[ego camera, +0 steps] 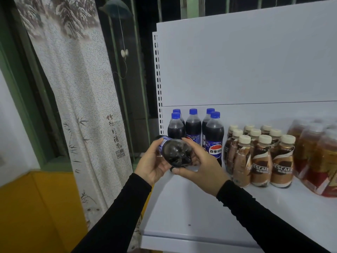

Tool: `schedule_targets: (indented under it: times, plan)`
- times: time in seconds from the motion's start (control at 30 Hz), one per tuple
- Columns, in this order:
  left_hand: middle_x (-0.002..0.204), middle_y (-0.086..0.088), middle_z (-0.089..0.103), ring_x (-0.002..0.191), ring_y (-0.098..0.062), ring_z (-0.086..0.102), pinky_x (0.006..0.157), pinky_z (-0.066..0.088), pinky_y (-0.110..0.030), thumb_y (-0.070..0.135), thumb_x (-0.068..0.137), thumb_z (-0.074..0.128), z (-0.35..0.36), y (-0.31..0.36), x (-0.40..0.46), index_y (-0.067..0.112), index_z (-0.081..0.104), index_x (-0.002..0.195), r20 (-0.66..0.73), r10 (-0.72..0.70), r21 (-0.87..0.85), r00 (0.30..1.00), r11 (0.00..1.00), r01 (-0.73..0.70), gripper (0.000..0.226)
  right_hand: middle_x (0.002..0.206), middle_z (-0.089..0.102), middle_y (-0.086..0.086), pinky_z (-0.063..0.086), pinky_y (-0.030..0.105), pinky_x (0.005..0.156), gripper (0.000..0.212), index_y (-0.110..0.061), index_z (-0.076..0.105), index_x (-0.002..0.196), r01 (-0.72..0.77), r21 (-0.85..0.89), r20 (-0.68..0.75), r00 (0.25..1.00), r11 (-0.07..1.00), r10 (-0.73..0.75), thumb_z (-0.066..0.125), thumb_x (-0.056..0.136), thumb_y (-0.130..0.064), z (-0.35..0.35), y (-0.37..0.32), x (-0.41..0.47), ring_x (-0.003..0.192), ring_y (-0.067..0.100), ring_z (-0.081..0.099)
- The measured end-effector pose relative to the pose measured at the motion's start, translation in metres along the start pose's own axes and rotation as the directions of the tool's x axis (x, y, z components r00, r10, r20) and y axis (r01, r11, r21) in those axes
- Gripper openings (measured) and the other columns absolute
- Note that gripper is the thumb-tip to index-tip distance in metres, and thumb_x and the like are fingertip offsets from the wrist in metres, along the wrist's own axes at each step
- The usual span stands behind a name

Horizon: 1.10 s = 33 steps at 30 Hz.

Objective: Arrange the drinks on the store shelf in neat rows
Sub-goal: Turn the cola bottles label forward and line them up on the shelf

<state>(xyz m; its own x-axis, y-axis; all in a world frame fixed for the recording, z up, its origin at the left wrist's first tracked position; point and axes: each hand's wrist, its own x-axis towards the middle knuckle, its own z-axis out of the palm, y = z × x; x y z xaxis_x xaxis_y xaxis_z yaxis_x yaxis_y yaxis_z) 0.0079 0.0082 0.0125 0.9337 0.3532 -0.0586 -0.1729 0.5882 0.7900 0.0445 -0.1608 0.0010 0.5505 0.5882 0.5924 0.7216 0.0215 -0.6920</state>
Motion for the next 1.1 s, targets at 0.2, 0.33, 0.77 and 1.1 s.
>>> schedule_targets:
  times: [0.2,0.33,0.77,1.1]
  plan:
    - [0.121,-0.025,0.066,0.096,-0.032,0.070,0.076,0.063,-0.045,0.027,0.066,0.077,0.000,-0.002,-0.001,-0.001,0.053,0.139,0.024,-0.003,0.017,1.000,1.000,0.002,0.081,0.113,0.057,-0.027,0.045,0.005,0.084,0.074,-0.034,0.039,0.135,0.006,-0.029,0.000,1.000,1.000,-0.006,0.082,0.076,-0.025,0.001,0.003,-0.001,0.103,-0.012,0.058]
    - [0.088,-0.019,0.074,0.074,-0.027,0.074,0.059,0.062,-0.039,0.024,0.083,0.071,0.002,-0.001,-0.003,-0.002,0.062,0.118,-0.004,-0.020,0.007,1.000,1.000,0.020,0.045,0.118,0.058,-0.023,0.047,0.009,0.087,0.080,-0.031,0.040,0.141,-0.042,0.011,0.023,0.999,0.999,0.042,0.084,0.075,-0.031,-0.002,0.008,-0.003,0.104,-0.008,0.059]
    - [0.113,-0.017,0.072,0.099,-0.031,0.072,0.078,0.057,-0.045,-0.003,0.078,0.074,0.004,-0.004,0.000,0.034,0.038,0.145,0.274,0.220,0.373,0.936,0.873,-0.315,0.085,0.112,0.068,-0.015,0.052,0.014,0.082,0.033,-0.041,0.056,0.112,-0.306,0.127,0.159,0.945,0.943,0.285,0.073,0.086,-0.030,-0.013,0.033,-0.006,0.102,-0.004,0.065]
    - [0.120,-0.002,0.070,0.117,-0.022,0.064,0.102,0.051,-0.046,0.021,0.075,0.083,0.020,0.002,-0.021,0.032,0.059,0.128,0.499,0.341,0.600,0.796,0.527,-0.602,0.059,0.111,0.064,-0.024,0.046,0.006,0.078,0.063,-0.039,0.047,0.121,-0.322,-0.011,-0.040,0.946,0.947,0.322,0.084,0.073,-0.025,-0.007,0.063,-0.024,0.101,-0.012,0.059]
